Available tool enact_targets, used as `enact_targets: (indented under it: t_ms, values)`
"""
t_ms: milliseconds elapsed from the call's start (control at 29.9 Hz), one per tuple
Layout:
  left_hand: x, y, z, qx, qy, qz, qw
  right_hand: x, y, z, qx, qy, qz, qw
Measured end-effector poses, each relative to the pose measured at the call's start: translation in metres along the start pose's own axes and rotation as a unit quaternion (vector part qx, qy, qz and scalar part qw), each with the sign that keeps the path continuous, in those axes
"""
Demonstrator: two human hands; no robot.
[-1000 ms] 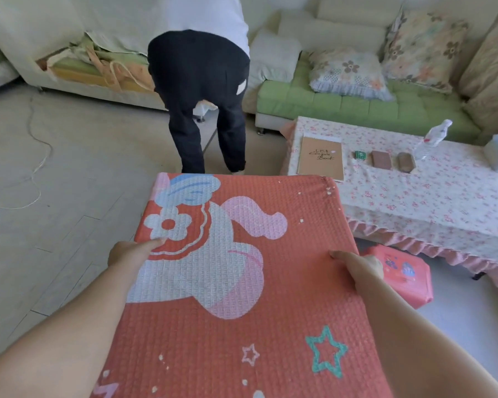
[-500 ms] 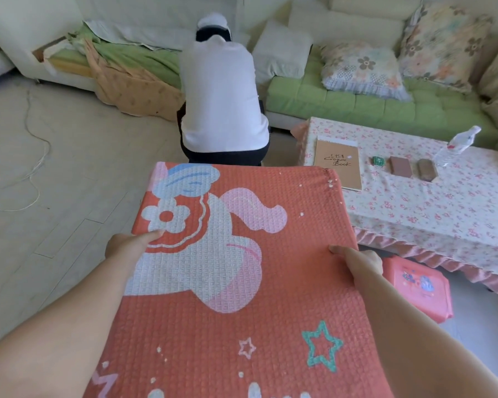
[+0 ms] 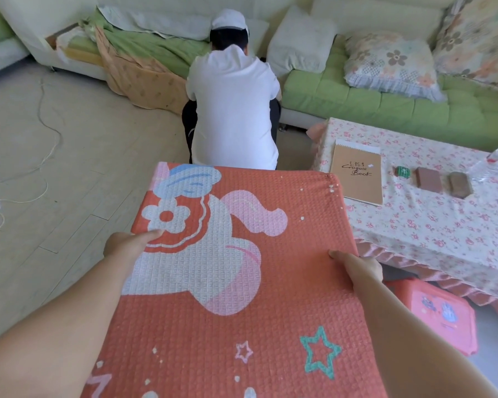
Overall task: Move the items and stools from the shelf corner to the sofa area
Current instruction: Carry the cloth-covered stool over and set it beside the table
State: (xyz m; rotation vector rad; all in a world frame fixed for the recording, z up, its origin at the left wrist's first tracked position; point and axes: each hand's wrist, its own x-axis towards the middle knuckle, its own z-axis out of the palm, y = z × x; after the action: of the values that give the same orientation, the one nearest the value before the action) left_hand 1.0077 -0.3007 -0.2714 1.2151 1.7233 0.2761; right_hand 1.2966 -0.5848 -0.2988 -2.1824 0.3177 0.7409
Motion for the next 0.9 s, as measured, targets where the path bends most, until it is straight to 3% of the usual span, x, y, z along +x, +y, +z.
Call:
enact_targets:
  t_ms: [903]
  values:
    - [0.265,0.084,0.059,0.071,-0.089,-0.001,0.994,0.101,-0.074,0.177,-0.040,0.069,0.106,0.991]
